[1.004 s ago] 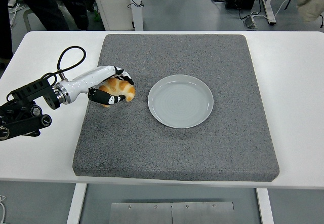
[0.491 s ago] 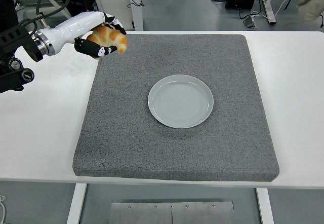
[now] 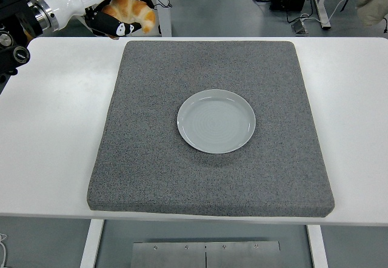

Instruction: Place the bread on the plate

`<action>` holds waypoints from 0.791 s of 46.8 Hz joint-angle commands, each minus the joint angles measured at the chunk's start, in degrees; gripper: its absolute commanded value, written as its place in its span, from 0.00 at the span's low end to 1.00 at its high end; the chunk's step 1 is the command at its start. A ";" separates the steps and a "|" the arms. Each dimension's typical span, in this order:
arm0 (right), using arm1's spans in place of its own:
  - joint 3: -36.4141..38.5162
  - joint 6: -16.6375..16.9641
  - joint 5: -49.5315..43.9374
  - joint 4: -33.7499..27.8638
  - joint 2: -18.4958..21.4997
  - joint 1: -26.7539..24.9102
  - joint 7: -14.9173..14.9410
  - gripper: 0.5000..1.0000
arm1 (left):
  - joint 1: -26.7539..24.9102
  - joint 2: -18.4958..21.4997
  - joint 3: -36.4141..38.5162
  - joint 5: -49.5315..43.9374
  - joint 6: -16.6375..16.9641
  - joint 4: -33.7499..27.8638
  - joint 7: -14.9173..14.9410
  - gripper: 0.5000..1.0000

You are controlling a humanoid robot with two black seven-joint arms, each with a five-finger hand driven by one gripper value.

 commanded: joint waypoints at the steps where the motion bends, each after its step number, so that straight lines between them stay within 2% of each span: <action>1: 0.00 0.01 0.00 0.00 0.00 0.01 0.00 1.00 | -0.13 -3.18 0.01 0.00 0.17 0.15 0.14 0.00; 14: 0.00 0.01 0.00 0.00 0.00 -0.17 0.00 1.00 | 0.22 -16.28 0.01 0.18 0.43 7.35 -0.12 0.00; 21: 0.00 0.01 0.00 0.00 0.00 -0.26 0.00 1.00 | 0.22 -21.64 0.01 0.18 0.70 9.38 -0.39 0.00; 27: 0.00 0.10 0.00 0.00 0.00 -0.34 0.00 1.00 | 1.27 -24.37 0.36 0.70 2.54 9.73 -0.39 0.00; 37: 0.00 0.10 0.00 0.00 0.00 -0.52 0.00 1.00 | 8.38 -25.61 1.33 4.30 5.00 11.05 -0.83 0.00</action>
